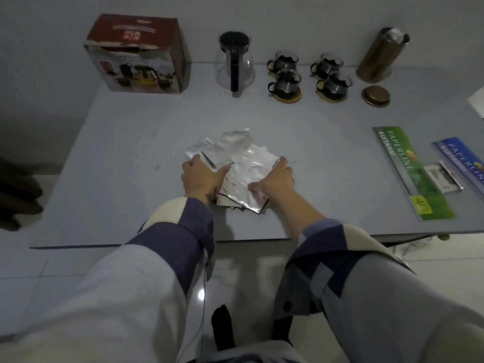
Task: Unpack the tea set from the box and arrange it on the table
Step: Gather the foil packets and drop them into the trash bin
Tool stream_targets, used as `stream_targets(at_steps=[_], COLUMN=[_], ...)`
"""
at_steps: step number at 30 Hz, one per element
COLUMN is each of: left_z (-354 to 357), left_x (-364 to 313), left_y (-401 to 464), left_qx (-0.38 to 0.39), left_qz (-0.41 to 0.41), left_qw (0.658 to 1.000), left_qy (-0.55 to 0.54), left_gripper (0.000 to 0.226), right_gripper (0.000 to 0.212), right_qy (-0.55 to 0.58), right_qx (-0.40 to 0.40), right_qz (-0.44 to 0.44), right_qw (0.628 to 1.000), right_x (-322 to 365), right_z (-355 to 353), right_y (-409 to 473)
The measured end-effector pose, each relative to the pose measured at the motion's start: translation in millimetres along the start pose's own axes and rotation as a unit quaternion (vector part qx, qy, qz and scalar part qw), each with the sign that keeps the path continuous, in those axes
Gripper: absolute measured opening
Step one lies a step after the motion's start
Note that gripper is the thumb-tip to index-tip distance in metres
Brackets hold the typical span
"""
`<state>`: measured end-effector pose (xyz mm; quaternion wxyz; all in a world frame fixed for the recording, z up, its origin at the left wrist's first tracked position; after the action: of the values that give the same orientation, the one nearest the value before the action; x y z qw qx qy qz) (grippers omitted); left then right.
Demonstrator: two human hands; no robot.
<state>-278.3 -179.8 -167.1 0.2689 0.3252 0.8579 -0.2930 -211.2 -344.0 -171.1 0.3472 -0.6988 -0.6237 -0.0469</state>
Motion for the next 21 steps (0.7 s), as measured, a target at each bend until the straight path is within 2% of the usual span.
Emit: stream_targets(at_steps=[4,6,7,11,14,19,21], left_z=[3,6,8,8,11,13,16], left_x=[-1,-3,-2,2,6,11,14], left_y=[2,2,2,3,8,7,9], left_qx=[0.001,0.035,0.048,0.052,0.06,0.063,0.072], left_qz=[-0.035,-0.053,-0.054,-0.017,-0.001,-0.013,-0.011], left_qw=[0.993,0.986,0.986,0.997,0.994,0.983,0.977], left_qy=[-0.112,-0.155,-0.153,-0.06,-0.089,-0.171,-0.201], left_gripper=[0.086,0.092,0.094,0.068,0.068,0.062,0.061], right_gripper=[0.097,0.1,0.102,0.108,0.107,0.104,0.103], right_qy=[-0.053,-0.075,-0.078,-0.129,-0.14,-0.065,-0.094], right_qx=[0.025,0.038,0.043,0.045,0.039,0.058,0.065], right_qz=[-0.017,-0.019,-0.019,-0.033,-0.045,-0.066,-0.067], right_qw=[0.998,0.996,0.996,0.99,0.988,0.994,0.991], right_x=[8,11,12,16,17,20,20], right_z=[12,17,20,31,30,26,25], right_y=[-4,-4,-4,-4,-2,-3,-1])
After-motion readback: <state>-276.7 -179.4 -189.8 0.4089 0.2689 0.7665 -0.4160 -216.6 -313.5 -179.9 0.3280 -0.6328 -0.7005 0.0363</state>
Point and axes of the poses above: each hand's wrist, its own y-axis towards the middle knuckle, its own z-axis out of the palm, x = y × z, the point moved 3 cm from there along y, towards the middle knuckle, and after that the axes turned 2 degrees about -y, right-handed, at the moved point
